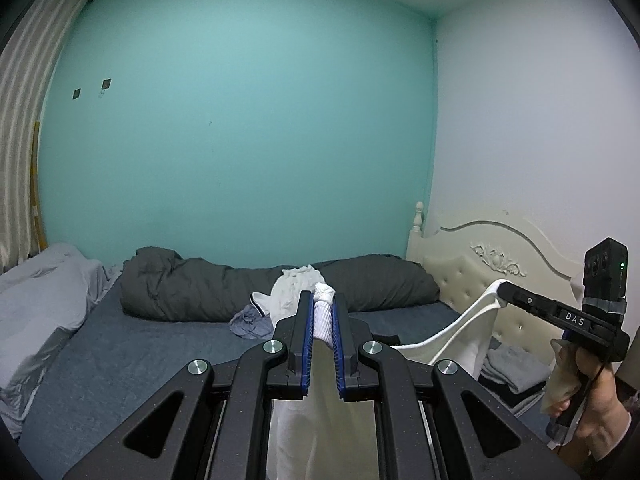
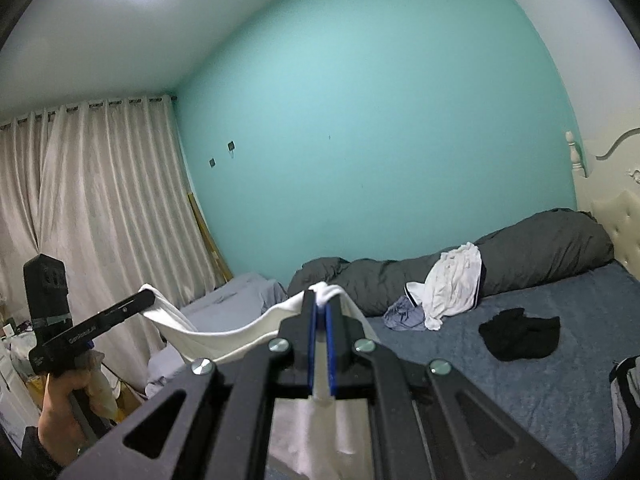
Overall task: Fold clothes
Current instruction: 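Lift the T-shirt by its hem with both grippers and shake it out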
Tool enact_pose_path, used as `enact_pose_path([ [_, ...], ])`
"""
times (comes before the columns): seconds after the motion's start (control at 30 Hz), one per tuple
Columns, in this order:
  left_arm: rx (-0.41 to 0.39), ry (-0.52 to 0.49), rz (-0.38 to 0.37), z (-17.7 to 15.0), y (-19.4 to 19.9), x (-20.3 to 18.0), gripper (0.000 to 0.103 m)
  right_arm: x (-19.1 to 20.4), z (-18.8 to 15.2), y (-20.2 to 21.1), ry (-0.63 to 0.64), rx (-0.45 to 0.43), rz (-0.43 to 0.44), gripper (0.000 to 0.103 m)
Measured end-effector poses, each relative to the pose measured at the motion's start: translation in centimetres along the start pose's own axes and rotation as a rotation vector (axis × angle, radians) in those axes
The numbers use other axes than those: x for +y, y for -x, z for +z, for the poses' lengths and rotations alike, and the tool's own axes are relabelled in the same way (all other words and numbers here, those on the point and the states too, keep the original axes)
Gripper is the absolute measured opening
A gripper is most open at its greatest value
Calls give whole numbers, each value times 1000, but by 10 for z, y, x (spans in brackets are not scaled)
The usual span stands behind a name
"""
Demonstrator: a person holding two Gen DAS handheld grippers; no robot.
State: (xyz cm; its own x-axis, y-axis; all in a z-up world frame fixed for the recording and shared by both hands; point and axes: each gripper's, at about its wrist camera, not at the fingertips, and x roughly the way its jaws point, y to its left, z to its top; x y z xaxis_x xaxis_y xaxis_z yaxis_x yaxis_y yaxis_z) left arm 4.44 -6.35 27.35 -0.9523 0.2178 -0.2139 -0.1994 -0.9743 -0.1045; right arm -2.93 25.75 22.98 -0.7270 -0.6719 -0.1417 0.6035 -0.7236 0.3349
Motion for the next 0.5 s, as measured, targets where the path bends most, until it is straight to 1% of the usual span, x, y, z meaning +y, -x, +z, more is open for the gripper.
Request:
enact_pose_path([
  [0.2, -28, -8, 10, 16, 20, -8, 9, 6, 13, 15, 11, -26, 10, 4],
  [0.5, -70, -43, 3, 45, 43, -33, 9, 19, 48, 50, 73, -71, -12, 4],
])
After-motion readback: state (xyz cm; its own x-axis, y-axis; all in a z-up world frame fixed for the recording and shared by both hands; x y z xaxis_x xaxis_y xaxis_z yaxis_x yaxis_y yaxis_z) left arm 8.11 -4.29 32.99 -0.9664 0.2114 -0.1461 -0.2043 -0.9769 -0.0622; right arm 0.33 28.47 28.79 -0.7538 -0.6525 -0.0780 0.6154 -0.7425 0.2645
